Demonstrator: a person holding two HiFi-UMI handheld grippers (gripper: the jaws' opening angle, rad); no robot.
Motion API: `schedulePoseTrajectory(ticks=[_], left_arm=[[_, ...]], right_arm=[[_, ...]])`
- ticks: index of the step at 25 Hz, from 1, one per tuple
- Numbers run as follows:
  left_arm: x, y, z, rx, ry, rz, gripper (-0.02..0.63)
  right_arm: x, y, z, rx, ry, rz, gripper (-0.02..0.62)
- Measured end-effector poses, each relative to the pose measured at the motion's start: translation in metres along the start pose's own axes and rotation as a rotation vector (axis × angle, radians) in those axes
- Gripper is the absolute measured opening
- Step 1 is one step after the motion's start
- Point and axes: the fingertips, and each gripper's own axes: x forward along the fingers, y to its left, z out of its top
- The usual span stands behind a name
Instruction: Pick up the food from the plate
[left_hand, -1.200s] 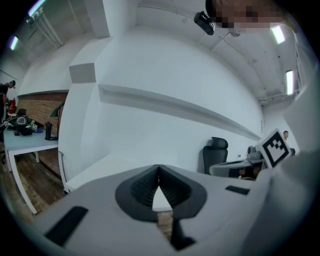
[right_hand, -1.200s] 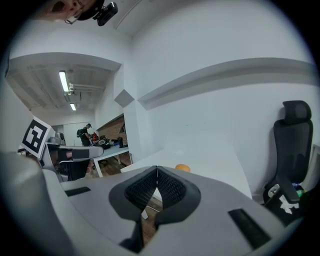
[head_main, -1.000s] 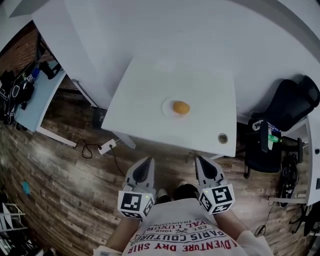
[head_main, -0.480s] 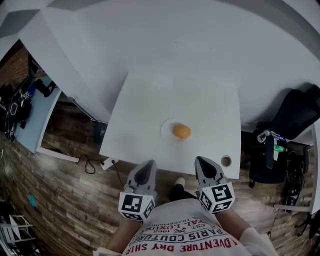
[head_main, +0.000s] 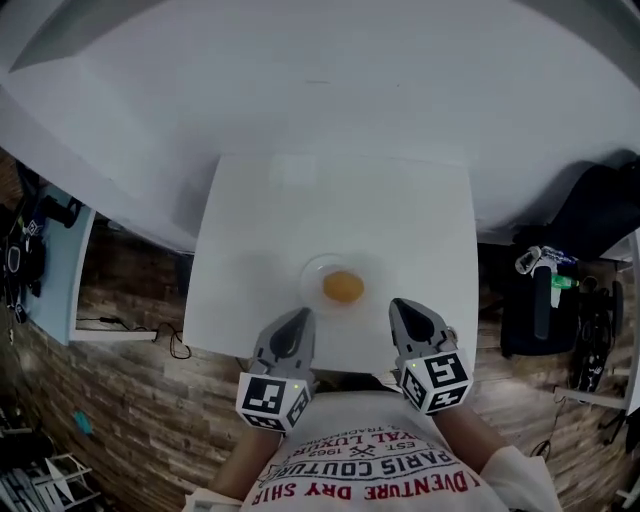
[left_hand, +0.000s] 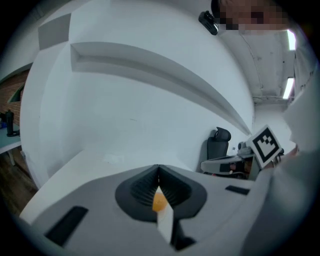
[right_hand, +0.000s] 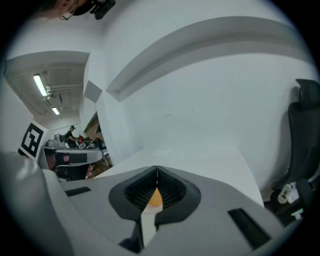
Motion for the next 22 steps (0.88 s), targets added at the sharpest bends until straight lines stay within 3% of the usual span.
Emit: schedulePoseTrajectory(ticks=[10,18,20,22], left_arm=[[0.061,0.002,-0.026,0.051,0.137,-0.218,0.008],[0.082,0.015,-0.06,0.148,0.271,-0.397,0.009],[0.087,0.017,-0.069,0.17,0.297,-0.435,0.055],[0.092,0.015,-0.077,0.203,0.338,-0.49,0.175]], right_arm=[[0.014,-0.031,-0.009,0.11,0.038,-0.152,0.014],[0.021,-0.017,-0.025,0.169,0.089,-0.252,0.014],[0.026,-0.014,-0.03,0.181,0.106,-0.258,0.014],[0.03,-0.012,-0.036,0.191,0.127,-0.26,0.014]])
